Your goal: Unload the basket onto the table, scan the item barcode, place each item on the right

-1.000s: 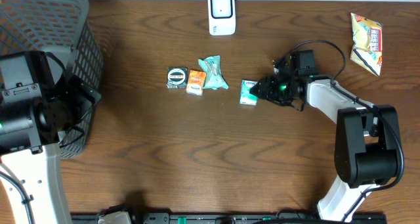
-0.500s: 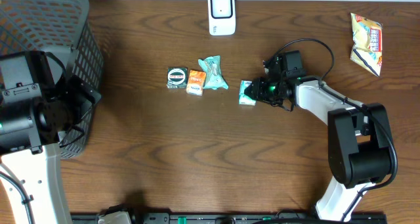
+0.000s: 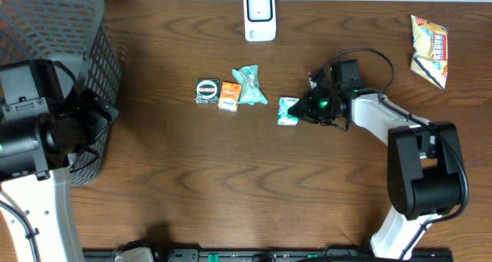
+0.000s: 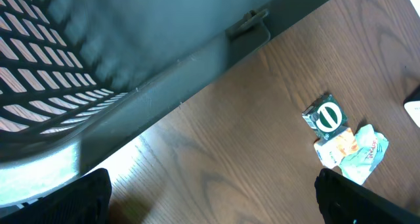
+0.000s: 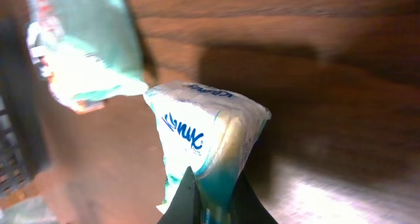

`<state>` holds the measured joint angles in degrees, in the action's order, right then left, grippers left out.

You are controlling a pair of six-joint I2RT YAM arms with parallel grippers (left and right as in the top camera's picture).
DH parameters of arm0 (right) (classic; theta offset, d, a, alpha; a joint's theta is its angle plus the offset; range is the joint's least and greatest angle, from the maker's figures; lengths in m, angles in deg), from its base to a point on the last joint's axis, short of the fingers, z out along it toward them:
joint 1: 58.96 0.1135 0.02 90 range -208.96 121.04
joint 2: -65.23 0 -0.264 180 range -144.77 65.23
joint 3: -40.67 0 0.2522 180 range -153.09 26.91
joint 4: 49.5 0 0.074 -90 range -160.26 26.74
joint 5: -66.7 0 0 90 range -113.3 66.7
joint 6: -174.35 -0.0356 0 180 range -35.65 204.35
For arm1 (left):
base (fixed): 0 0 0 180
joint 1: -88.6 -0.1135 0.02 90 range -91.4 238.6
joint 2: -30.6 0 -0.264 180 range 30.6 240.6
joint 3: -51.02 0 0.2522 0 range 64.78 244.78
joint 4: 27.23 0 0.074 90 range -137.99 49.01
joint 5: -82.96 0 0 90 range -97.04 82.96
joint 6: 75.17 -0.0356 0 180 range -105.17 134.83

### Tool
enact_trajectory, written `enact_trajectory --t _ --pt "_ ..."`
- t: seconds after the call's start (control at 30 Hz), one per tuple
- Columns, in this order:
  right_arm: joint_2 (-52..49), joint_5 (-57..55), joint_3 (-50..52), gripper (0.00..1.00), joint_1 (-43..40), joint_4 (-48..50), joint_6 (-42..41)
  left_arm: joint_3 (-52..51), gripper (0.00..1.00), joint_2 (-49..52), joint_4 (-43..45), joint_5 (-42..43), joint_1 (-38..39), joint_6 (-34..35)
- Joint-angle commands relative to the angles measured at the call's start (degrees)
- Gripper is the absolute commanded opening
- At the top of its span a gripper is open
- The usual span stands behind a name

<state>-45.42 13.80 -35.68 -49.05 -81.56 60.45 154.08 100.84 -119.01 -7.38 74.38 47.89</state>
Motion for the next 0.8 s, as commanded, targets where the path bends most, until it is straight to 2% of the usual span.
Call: enact_trajectory --t 0.0,0.13,0.27,0.43,0.53,0.63,0.77 --pt "4.3 10.1 0.2 0.01 -0.4 1.0 4.6 0.6 0.98 -0.3 -0.2 -0.3 -0.3 0.2" --pt "4.8 18.2 0.2 0.01 -0.3 3.0 7.5 0.6 0.98 -0.3 -0.2 -0.3 -0.3 0.2" --pt "4.8 26.5 0.2 0.01 -1.2 4.9 14.0 0.6 0.97 -0.3 -0.2 -0.3 -0.3 0.2" --pt "4.8 33.8 0.2 0.01 -1.7 7.9 16.3 0.6 0.98 -0.3 -0.2 -0.3 -0.3 0.2" --pt "4.8 37.4 0.2 0.01 -1.7 11.8 16.3 0.6 0.98 -0.3 -0.2 -0.3 -0.3 0.2" --pt "4.8 44.8 0.2 0.01 -1.9 19.7 14.3 0.6 0.98 -0.3 -0.2 -0.3 -0.3 0.2" --pt "4.8 46.0 0.2 0.01 -1.8 31.4 4.4 0.6 0.98 -0.3 -0.2 -0.3 -0.3 0.2"
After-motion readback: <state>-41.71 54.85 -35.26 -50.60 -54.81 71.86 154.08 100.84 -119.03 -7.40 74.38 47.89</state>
